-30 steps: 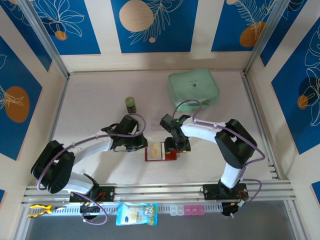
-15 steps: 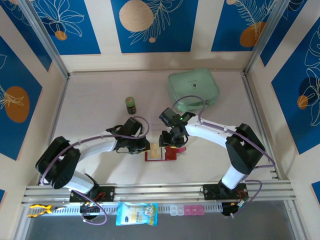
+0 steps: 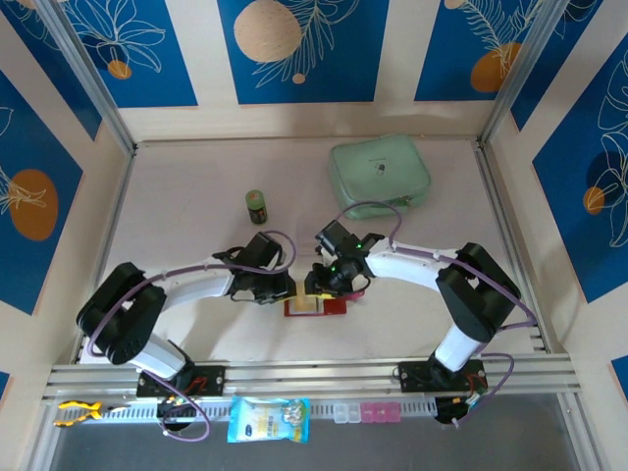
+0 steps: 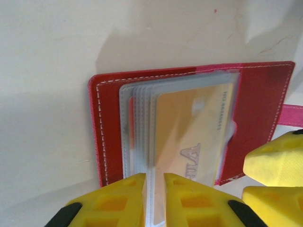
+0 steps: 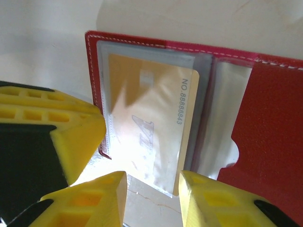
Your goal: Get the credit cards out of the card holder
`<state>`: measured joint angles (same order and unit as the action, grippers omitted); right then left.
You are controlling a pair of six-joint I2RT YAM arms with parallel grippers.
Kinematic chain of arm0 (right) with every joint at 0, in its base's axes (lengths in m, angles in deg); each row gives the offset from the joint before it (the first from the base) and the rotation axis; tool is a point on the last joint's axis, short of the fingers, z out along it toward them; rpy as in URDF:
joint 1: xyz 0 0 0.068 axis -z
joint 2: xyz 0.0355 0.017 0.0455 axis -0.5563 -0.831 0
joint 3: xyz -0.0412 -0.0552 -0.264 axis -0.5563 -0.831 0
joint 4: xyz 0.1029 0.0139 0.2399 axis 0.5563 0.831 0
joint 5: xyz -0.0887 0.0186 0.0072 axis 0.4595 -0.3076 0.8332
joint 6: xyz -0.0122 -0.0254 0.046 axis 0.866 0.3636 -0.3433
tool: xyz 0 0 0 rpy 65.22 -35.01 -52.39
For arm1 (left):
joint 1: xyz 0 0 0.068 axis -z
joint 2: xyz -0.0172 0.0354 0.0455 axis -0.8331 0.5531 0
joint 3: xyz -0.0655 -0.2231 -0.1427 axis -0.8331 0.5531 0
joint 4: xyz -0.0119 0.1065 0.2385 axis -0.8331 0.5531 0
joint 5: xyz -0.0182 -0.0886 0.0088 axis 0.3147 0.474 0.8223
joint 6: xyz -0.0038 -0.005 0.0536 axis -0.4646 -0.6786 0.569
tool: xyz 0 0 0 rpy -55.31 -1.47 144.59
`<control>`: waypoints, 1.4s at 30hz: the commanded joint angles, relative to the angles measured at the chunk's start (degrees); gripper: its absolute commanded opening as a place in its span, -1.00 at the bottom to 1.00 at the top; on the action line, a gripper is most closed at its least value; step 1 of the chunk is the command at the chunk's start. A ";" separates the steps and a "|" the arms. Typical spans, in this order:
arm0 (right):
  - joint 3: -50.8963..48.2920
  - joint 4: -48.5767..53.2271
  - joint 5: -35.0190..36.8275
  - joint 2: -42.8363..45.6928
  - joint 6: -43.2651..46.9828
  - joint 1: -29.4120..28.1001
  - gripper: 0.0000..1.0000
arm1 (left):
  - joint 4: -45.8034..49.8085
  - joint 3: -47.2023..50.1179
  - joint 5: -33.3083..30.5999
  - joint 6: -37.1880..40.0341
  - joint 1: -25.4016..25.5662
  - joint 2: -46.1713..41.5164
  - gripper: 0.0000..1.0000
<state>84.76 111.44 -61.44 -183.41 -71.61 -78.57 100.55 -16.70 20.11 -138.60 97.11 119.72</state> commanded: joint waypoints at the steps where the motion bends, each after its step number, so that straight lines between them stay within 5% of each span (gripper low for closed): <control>1: -1.96 -4.26 -3.63 0.30 -1.14 0.63 -0.34 | 0.21 1.06 0.43 0.98 0.54 0.98 -0.69; 42: -3.31 -2.31 1.37 -1.63 0.87 1.65 -0.55 | 0.70 2.21 -1.01 0.41 0.53 0.59 -0.73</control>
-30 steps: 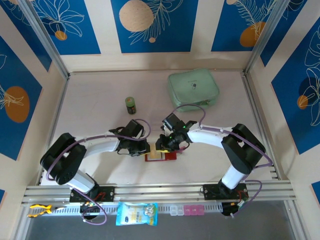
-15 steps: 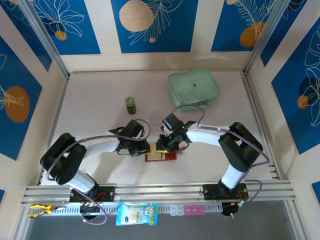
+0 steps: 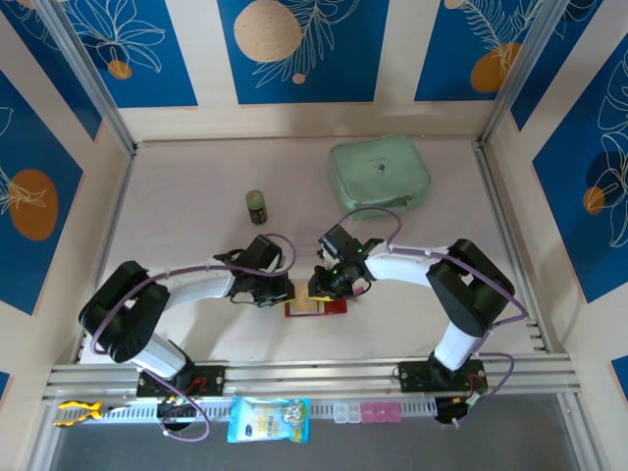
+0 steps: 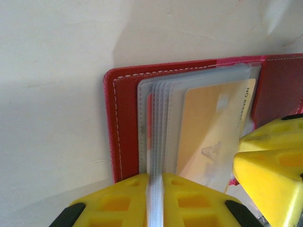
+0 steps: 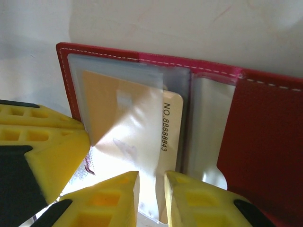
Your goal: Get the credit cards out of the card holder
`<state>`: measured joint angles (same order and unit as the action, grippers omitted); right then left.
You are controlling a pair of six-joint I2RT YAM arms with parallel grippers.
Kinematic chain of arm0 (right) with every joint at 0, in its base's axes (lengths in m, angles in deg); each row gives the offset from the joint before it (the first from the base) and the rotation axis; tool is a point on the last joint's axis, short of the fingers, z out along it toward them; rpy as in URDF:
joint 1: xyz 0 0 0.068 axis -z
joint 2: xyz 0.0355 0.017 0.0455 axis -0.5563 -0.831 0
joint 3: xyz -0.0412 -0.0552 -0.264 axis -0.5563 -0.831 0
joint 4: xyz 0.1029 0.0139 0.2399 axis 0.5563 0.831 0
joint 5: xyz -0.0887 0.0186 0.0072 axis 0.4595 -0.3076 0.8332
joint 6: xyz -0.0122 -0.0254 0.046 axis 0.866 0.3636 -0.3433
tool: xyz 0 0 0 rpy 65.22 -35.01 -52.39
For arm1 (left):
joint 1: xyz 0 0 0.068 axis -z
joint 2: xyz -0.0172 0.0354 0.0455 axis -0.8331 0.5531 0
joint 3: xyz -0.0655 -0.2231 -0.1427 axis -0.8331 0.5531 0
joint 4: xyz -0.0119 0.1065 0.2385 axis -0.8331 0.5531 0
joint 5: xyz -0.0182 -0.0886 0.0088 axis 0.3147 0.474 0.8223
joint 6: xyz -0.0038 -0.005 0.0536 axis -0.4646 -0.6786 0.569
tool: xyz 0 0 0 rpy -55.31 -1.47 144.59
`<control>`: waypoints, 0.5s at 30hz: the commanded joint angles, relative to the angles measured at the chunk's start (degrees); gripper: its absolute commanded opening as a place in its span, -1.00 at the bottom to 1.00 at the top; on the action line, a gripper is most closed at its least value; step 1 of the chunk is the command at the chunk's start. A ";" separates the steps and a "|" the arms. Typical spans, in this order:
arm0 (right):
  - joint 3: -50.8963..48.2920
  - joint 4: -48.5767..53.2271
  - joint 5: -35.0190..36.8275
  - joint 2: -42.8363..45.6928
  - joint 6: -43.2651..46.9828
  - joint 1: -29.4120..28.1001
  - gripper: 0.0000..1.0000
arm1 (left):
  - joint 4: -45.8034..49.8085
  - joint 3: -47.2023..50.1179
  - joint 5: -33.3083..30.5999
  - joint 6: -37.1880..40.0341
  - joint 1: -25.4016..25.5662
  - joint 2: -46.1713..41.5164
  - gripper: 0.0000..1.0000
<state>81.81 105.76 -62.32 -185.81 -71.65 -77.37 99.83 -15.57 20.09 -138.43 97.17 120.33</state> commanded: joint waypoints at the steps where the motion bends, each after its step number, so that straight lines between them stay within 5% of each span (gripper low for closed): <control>1: -0.31 3.53 2.47 1.16 1.05 0.42 -0.55 | 1.39 1.07 -0.96 0.18 0.49 -0.04 -0.73; 15: -0.60 5.67 2.10 7.03 1.79 0.92 -0.52 | 4.11 -1.74 -1.59 0.73 0.48 -1.94 -0.73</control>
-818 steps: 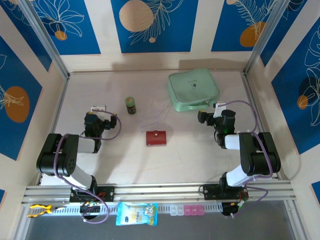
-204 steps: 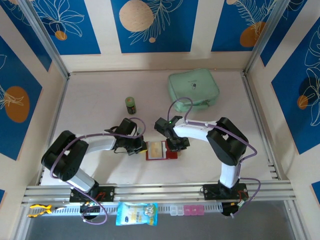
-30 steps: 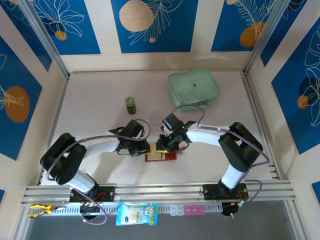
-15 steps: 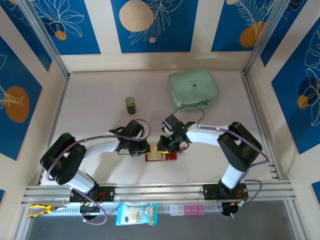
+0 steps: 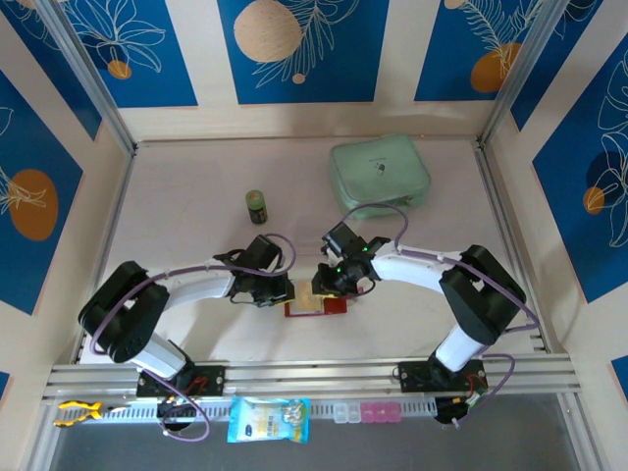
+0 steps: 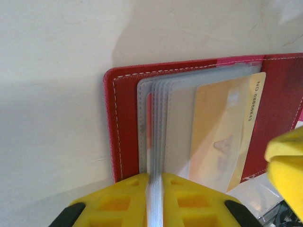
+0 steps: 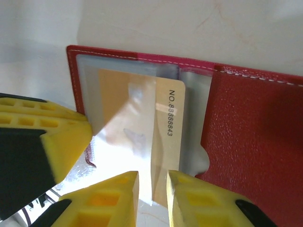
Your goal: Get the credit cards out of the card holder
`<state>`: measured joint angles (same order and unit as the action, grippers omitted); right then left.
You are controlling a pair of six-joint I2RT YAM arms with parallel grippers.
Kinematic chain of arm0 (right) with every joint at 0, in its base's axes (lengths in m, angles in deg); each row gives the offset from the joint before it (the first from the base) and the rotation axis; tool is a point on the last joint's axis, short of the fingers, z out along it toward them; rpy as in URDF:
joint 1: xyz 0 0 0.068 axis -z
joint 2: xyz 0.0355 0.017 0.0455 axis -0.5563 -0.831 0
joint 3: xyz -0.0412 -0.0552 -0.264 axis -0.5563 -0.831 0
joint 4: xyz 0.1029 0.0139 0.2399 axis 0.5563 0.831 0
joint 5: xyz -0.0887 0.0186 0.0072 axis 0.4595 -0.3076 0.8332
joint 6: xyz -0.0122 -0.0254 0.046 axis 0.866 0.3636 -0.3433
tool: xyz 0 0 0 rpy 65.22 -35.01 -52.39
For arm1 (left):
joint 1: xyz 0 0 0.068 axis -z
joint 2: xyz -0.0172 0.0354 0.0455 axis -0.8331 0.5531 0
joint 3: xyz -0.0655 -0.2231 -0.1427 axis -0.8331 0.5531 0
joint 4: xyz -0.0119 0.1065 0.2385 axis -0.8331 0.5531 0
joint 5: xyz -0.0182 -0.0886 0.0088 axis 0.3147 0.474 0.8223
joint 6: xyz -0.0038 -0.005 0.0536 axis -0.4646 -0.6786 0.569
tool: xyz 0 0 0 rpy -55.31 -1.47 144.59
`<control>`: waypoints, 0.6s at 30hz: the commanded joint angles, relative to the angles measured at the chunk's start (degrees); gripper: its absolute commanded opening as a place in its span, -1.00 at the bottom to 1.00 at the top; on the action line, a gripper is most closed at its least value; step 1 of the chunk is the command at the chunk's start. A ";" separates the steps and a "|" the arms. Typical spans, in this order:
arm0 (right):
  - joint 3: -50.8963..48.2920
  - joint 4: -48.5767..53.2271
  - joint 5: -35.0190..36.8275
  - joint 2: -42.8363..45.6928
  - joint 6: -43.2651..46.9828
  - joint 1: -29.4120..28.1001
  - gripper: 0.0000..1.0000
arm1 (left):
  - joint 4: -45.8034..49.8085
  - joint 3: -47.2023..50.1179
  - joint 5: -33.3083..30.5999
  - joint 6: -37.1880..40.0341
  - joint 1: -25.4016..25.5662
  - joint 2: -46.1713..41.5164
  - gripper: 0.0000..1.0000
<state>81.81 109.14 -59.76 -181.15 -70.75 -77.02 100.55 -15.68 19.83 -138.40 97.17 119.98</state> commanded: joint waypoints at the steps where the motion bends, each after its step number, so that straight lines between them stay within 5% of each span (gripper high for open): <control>1: -0.87 2.15 -0.79 2.85 0.94 0.83 -0.48 | 3.88 -2.18 -1.47 0.82 0.51 -1.97 -0.72; 8: -6.11 -6.18 -6.87 6.75 -0.71 3.83 -0.20 | 4.37 -4.66 0.32 0.79 0.64 -2.81 -0.83; 18: -8.39 -9.37 -9.31 7.18 0.50 6.45 -0.31 | 2.12 -6.00 3.63 0.40 2.03 0.50 -0.91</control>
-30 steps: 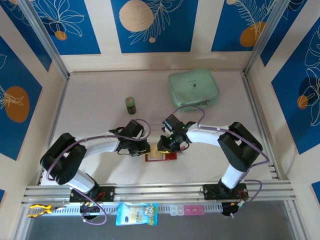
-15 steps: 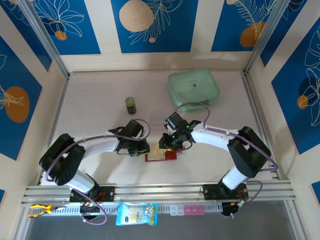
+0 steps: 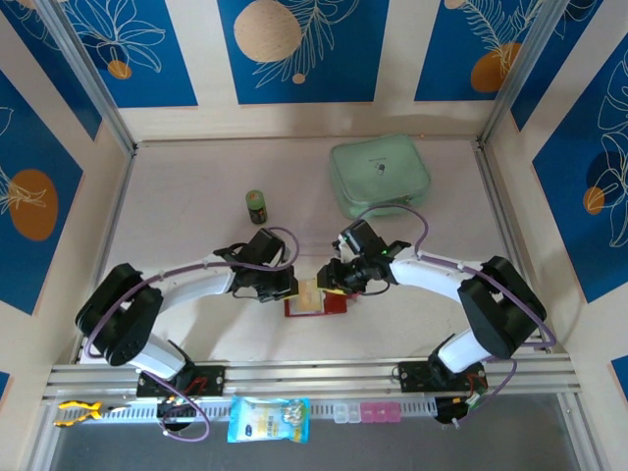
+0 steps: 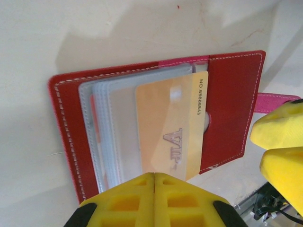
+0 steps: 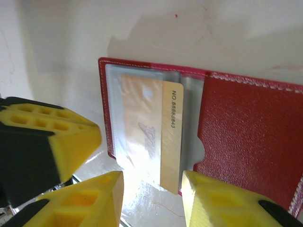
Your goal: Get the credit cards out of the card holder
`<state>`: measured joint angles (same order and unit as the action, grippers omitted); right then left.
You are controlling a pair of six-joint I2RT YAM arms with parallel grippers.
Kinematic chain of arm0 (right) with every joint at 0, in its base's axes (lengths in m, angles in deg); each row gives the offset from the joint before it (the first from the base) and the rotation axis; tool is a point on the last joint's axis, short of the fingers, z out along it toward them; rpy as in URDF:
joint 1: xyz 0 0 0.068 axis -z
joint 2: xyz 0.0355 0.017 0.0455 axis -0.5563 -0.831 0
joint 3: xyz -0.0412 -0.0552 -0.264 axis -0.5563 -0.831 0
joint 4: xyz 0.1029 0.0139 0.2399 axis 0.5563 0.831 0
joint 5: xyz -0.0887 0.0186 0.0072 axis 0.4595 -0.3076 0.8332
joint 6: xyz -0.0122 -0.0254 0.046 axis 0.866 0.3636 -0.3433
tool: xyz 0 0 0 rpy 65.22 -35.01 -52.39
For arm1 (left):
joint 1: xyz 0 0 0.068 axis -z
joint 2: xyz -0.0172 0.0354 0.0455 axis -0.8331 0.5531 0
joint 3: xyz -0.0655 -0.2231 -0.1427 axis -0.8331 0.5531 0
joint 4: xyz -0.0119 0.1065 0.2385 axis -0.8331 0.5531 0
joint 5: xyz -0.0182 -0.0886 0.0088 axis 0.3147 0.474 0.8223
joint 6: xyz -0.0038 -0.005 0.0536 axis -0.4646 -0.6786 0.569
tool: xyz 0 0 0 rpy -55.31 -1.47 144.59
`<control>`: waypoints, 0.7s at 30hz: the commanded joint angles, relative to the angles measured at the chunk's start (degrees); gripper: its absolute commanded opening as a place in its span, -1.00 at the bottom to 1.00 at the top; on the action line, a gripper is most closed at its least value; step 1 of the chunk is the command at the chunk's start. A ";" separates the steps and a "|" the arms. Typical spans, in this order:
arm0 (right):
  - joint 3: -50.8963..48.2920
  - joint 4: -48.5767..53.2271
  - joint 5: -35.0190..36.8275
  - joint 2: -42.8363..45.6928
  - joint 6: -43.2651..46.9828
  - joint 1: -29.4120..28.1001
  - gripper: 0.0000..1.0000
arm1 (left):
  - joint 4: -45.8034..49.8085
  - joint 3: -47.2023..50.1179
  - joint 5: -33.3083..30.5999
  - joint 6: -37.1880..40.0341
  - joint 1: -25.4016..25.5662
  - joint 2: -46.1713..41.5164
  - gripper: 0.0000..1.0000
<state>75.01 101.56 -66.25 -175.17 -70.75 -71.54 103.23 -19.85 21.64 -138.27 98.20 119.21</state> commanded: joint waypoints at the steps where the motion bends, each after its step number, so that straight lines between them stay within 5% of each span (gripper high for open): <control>1: -2.22 -2.92 -2.98 1.29 0.86 1.07 -0.33 | -0.57 -1.93 1.63 0.33 1.03 1.45 -0.91; 21: -6.65 -14.33 -9.07 -6.90 1.96 3.27 -0.56 | 1.54 -0.72 -1.18 1.77 1.35 4.40 -0.93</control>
<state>69.28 90.08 -72.20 -180.89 -68.83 -68.39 103.17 -20.42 21.49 -137.95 98.94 123.08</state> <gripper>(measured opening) 0.222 0.044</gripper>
